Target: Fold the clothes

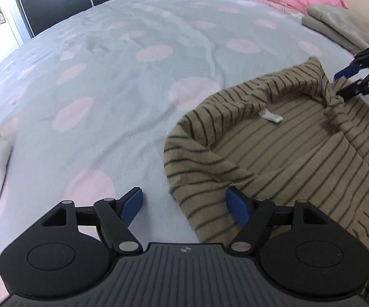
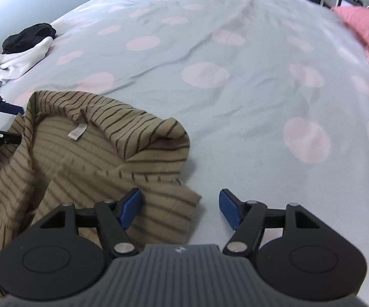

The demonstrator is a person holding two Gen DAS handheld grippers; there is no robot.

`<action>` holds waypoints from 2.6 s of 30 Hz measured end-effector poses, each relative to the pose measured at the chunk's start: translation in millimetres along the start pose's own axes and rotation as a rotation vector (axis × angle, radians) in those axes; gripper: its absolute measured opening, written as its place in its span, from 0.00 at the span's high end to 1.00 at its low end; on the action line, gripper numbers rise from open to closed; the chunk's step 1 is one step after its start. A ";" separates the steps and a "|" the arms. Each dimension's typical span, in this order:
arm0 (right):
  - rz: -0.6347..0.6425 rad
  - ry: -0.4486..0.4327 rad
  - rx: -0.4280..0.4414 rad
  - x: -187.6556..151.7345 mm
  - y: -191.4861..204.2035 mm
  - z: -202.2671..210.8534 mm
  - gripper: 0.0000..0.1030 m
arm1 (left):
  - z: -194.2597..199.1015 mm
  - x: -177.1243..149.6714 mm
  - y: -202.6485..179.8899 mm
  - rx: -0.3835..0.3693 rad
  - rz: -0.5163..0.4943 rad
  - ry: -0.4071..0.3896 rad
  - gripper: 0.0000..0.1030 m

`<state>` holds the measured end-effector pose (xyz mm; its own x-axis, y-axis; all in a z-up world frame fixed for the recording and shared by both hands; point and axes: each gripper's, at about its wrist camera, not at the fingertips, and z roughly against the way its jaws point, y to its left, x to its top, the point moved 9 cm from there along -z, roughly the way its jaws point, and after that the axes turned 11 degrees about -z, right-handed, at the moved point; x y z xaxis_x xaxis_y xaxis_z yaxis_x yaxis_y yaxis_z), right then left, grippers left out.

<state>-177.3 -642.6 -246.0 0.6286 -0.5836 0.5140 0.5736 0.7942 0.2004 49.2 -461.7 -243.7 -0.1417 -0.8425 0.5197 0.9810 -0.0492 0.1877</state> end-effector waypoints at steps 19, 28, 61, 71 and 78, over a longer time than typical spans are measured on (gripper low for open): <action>0.161 -0.099 0.077 8.6 43.2 65.5 0.93 | 73.0 42.6 -16.3 -0.076 0.066 -0.174 0.93; 0.250 -0.247 0.129 -19.7 77.8 191.8 0.93 | 190.6 44.2 -50.6 -0.069 -0.022 -0.334 0.93; 0.523 -0.129 0.047 -270.5 124.4 227.3 0.58 | 213.9 -146.3 -215.6 -0.090 -0.357 -0.054 0.52; 0.810 -0.289 -0.146 -289.6 175.0 235.2 0.53 | 229.4 -118.4 -247.1 0.257 -0.494 -0.149 0.52; 0.937 -0.366 -0.181 -302.5 202.3 229.8 0.55 | 215.4 -103.4 -262.0 0.377 -0.616 -0.154 0.53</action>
<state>-372.1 -266.6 -169.3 0.6838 0.3703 0.6287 0.0236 0.8500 -0.5263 -221.7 -246.2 -167.1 -0.6967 -0.6350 0.3336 0.6093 -0.2783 0.7425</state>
